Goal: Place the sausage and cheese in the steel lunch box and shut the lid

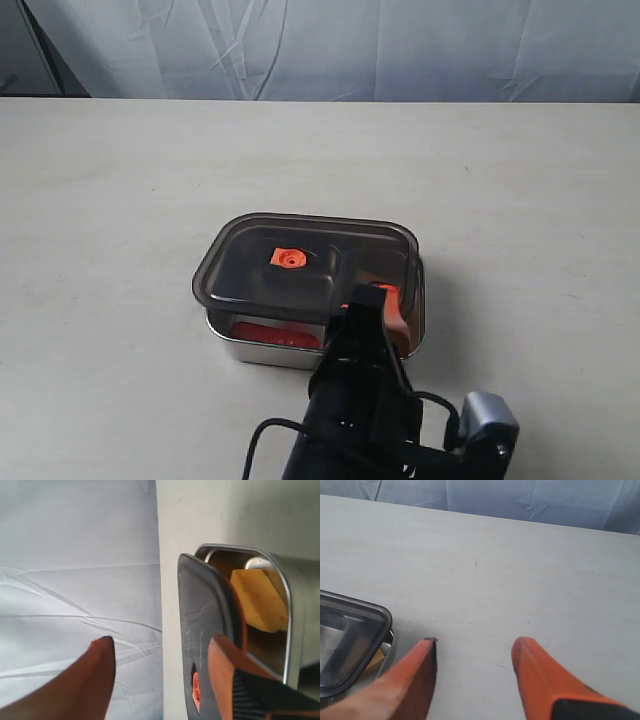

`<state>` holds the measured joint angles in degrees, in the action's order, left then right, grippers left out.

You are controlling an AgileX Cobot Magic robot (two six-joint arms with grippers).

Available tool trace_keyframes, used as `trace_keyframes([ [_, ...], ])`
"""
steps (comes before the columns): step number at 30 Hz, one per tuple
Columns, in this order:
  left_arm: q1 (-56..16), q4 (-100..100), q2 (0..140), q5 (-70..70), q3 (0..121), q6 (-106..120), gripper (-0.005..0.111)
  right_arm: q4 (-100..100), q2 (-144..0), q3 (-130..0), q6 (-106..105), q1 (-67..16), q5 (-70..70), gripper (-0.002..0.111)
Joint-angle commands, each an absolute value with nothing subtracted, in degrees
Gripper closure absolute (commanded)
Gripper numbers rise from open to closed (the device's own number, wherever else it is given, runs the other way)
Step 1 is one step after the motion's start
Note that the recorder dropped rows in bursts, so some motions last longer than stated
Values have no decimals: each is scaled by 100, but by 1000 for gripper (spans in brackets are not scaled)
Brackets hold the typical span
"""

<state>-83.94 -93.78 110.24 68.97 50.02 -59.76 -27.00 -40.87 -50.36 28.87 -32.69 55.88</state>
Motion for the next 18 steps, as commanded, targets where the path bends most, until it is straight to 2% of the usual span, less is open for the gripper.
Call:
trace_keyframes([
  [1,-8465,-9223,10525,6996,5032,-6316,56,-2734,-4052,-5003,2894,-3271,5513,60],
  [5,-8447,-9002,9845,6996,5032,-6795,67,-2734,-4052,-5003,2894,-3271,5513,60],
  [9,-8043,-8907,9347,6996,5032,-7397,106,-2713,-4052,-5003,2894,-3271,5513,60],
  [12,-7258,-8300,9045,6803,5174,-7498,107,-2666,-4052,-5003,2894,-3271,5490,60],
  [18,-5117,-6456,8669,5035,5887,-6173,107,-2655,-4113,-5003,2875,-3271,5490,60],
])
